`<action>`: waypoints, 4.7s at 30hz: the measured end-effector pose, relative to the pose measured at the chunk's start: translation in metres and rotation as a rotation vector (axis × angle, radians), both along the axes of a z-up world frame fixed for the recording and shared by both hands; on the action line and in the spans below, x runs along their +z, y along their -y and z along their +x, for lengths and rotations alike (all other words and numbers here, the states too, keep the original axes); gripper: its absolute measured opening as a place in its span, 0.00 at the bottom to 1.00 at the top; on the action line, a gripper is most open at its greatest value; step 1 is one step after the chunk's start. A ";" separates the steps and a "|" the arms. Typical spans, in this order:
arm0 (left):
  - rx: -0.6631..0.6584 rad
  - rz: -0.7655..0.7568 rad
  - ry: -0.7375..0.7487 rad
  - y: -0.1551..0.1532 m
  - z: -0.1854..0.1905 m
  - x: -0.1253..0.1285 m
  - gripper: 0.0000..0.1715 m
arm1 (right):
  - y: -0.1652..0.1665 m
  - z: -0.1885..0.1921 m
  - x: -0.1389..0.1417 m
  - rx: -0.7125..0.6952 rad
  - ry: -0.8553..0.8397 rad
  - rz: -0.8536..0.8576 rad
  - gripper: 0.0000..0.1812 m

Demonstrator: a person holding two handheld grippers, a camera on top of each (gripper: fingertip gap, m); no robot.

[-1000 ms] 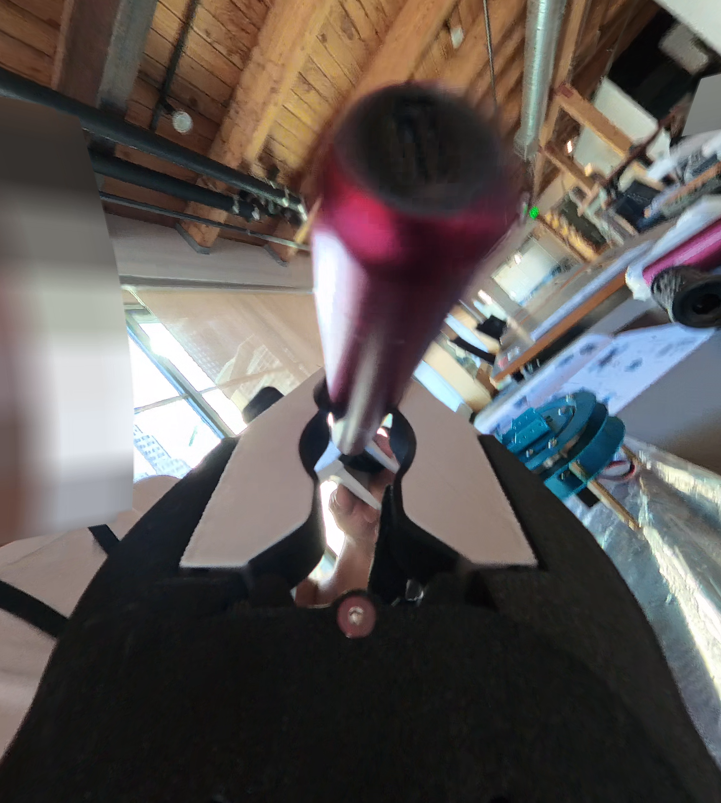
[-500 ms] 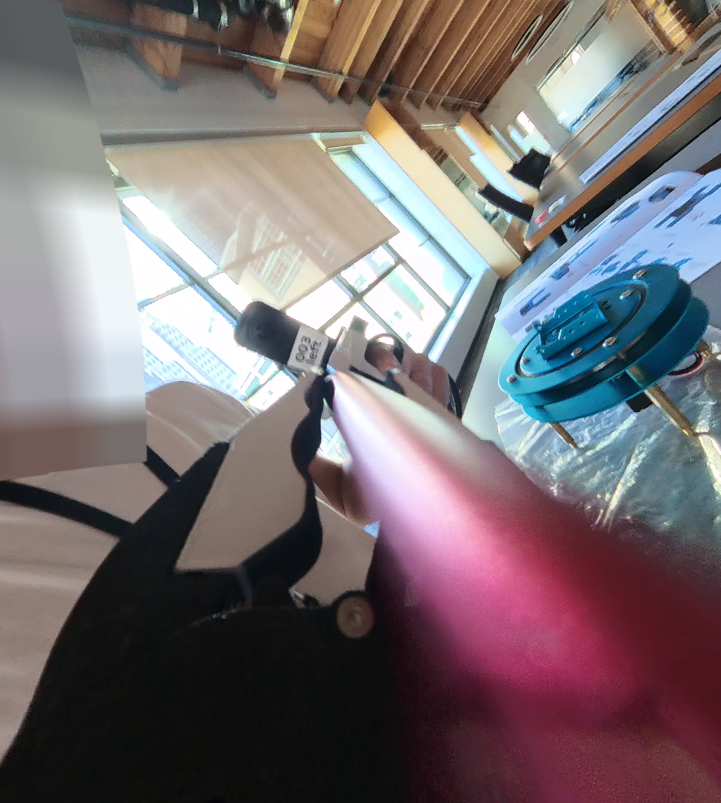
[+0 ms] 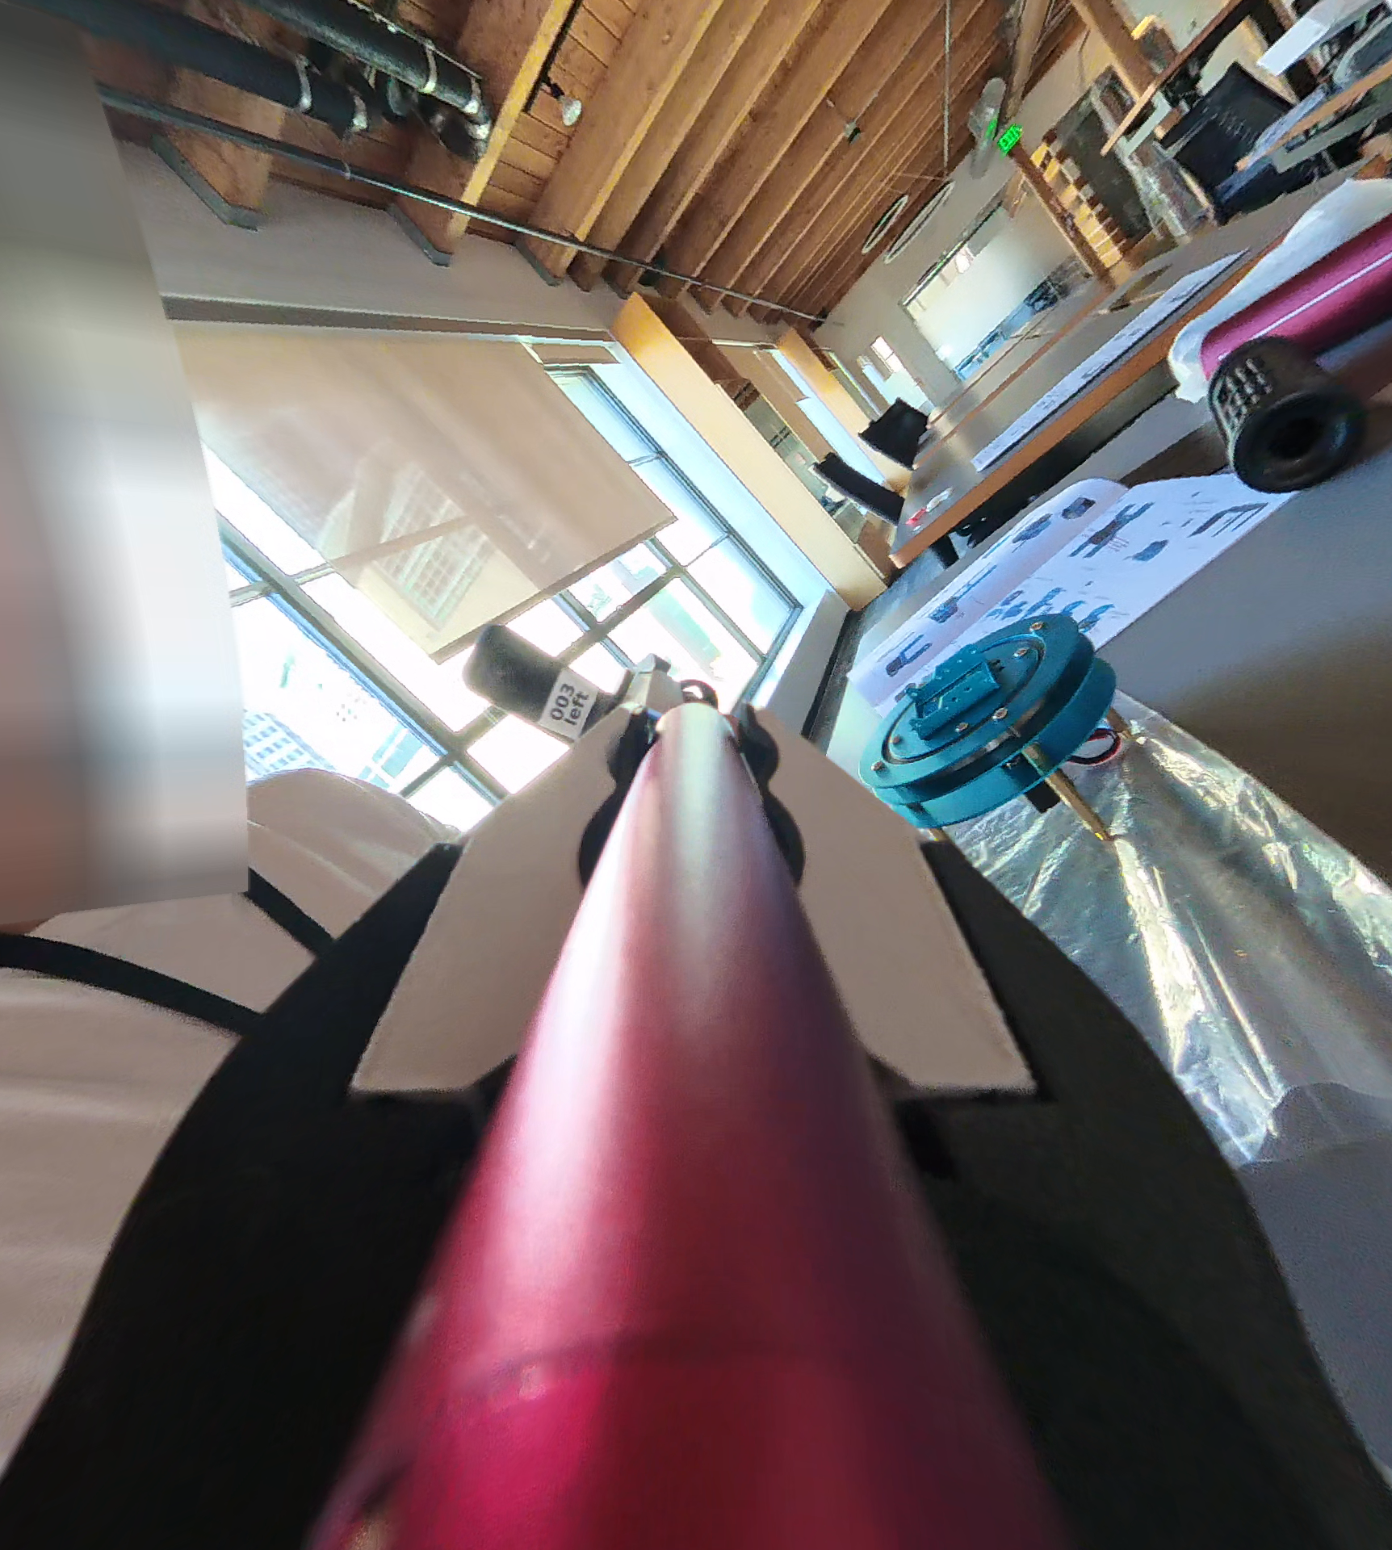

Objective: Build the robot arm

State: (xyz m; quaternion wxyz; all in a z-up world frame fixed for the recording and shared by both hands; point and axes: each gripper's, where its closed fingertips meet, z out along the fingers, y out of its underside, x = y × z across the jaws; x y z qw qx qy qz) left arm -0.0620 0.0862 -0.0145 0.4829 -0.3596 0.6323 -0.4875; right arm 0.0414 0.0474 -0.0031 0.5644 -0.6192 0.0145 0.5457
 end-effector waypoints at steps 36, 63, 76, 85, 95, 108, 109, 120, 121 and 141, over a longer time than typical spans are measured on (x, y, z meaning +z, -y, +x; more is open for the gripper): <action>0.033 -0.049 -0.032 -0.018 -0.094 -0.052 0.01 | 0.024 0.060 -0.179 0.779 1.420 -1.421 0.11; -0.001 0.075 -0.067 0.022 -0.092 -0.066 0.02 | 0.015 0.052 -0.175 1.147 1.317 -1.796 0.11; 0.190 -0.114 -0.051 -0.060 -0.115 -0.046 0.01 | -0.050 0.011 -0.114 0.402 1.257 -0.871 0.17; 0.341 0.186 -0.291 -0.236 -0.098 -0.063 0.02 | -0.091 -0.041 -0.067 -0.245 0.719 -0.001 0.17; 0.018 0.154 -0.320 -0.307 -0.023 -0.042 0.02 | -0.074 0.046 -0.063 -0.528 1.069 0.015 0.17; 0.144 -0.336 -0.497 -0.282 -0.064 -0.049 0.01 | -0.053 0.033 -0.065 -0.484 1.273 -0.021 0.18; 0.125 -0.324 -0.494 -0.279 -0.070 -0.050 0.01 | -0.054 0.033 -0.068 -0.488 1.270 -0.038 0.18; -0.239 -0.429 -0.526 -0.209 -0.104 -0.073 0.02 | -0.059 -0.071 -0.152 -0.378 1.023 -0.463 0.12; -0.266 -0.444 -0.538 -0.204 -0.103 -0.074 0.01 | -0.059 -0.068 -0.157 -0.400 1.005 -0.502 0.11; -0.261 -0.442 -0.532 -0.200 -0.119 -0.093 0.01 | -0.110 -0.113 -0.067 -0.537 1.014 -0.342 0.09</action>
